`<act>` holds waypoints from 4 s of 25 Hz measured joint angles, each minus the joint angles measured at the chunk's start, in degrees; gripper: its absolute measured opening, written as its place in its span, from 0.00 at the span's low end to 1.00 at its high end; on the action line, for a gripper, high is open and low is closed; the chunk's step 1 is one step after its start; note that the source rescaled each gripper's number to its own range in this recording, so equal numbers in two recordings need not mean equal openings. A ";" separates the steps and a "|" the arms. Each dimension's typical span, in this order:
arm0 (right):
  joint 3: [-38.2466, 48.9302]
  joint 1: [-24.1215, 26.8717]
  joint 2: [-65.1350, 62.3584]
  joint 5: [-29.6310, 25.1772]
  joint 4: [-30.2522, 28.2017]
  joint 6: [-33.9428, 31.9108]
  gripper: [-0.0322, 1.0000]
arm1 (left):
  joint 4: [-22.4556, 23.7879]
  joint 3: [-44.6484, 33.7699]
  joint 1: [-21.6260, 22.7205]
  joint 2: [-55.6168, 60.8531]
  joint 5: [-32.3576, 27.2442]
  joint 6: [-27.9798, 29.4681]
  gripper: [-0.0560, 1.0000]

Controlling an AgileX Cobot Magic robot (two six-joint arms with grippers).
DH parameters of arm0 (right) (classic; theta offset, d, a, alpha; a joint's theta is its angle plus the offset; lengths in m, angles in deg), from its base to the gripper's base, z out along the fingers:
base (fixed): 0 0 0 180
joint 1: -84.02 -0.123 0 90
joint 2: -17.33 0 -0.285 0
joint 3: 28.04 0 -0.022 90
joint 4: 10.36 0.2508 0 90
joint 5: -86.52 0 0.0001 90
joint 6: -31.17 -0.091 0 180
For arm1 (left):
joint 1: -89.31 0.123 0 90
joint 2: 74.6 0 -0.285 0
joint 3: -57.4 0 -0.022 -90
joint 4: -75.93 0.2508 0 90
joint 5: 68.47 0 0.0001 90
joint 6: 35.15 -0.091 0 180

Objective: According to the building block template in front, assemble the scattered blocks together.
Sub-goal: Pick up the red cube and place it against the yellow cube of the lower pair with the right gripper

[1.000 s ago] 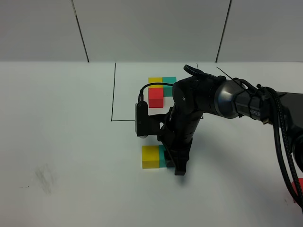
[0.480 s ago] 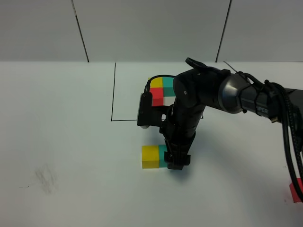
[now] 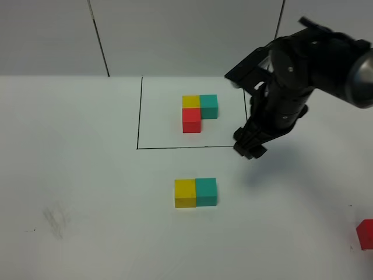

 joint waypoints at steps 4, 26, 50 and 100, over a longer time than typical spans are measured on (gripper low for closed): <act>8.78 5.23 -8.67 0.57 -2.08 -9.16 0.66 | 0.00 0.00 0.00 0.00 0.00 0.00 0.66; 39.19 25.50 -22.75 12.99 -3.67 -19.96 0.66 | 0.00 0.00 0.00 0.00 0.01 0.10 0.66; 45.53 25.50 -11.94 23.52 0.45 -19.90 0.62 | 0.00 0.00 0.00 0.00 0.06 0.10 0.66; 35.49 -16.85 -25.29 6.24 -8.76 -59.08 0.05 | 0.00 0.00 0.00 0.00 0.06 0.00 0.66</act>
